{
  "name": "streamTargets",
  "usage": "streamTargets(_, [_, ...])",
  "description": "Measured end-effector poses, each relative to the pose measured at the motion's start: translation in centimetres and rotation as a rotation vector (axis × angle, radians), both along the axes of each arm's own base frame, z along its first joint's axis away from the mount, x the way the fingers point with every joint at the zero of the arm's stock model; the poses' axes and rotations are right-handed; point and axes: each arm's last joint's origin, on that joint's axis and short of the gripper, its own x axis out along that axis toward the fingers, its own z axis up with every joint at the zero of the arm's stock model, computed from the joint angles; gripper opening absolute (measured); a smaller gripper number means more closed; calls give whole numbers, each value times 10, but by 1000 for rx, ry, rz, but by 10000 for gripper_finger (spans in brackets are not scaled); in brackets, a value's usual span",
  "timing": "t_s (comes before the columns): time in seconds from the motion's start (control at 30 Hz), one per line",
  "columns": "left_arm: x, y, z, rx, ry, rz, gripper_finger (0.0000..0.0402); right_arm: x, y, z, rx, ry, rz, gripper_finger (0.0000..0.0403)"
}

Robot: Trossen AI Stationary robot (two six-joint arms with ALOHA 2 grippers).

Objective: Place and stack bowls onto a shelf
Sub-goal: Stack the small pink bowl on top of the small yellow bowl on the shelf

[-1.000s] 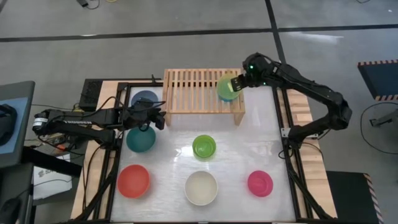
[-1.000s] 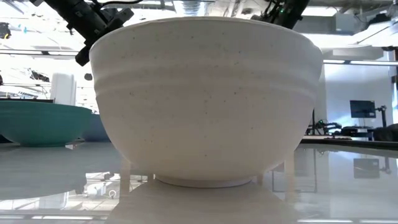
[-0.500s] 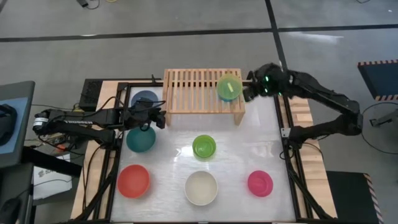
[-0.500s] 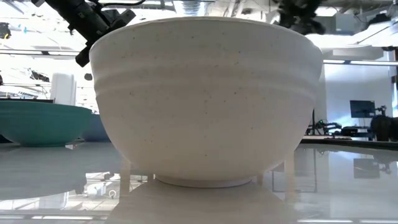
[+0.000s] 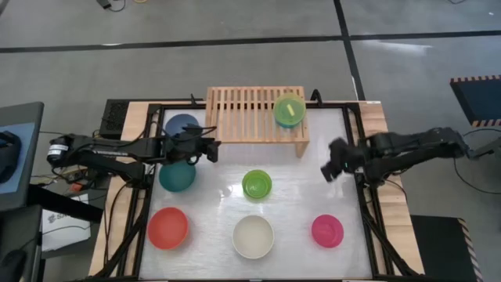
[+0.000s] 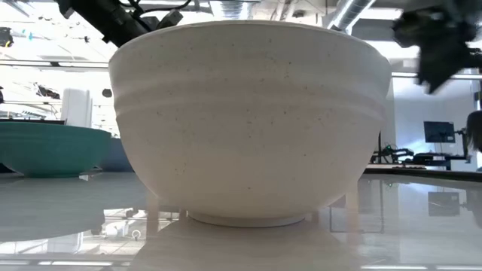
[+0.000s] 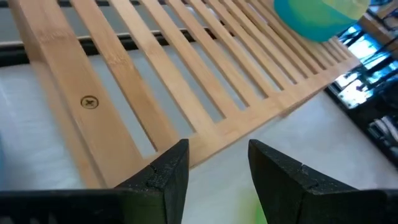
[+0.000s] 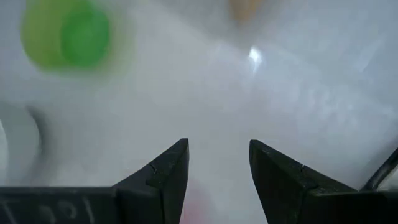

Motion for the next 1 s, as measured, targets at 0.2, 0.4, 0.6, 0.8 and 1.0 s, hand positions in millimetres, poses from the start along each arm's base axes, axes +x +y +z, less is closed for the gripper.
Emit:
streamTargets(0.2, [6, -2, -1, -31, -41, -24, 151, 0, 46, -36, 129, 45, 195, 195])
streamTargets(0.4, [6, -4, 0, -30, -41, -33, 151, 4, 84, -67, 191, 25, 335, 194])
streamTargets(0.6, [6, -5, 0, -23, -33, -36, 151, 3, 104, -94, 163, 121, 378, 193])
streamTargets(0.8, [6, -5, -1, -18, -25, -43, 151, 7, 119, -115, 152, 197, 399, 185])
streamTargets(1.0, [5, -5, -1, -17, -20, -49, 151, 16, 120, -117, 209, 175, 376, 61])
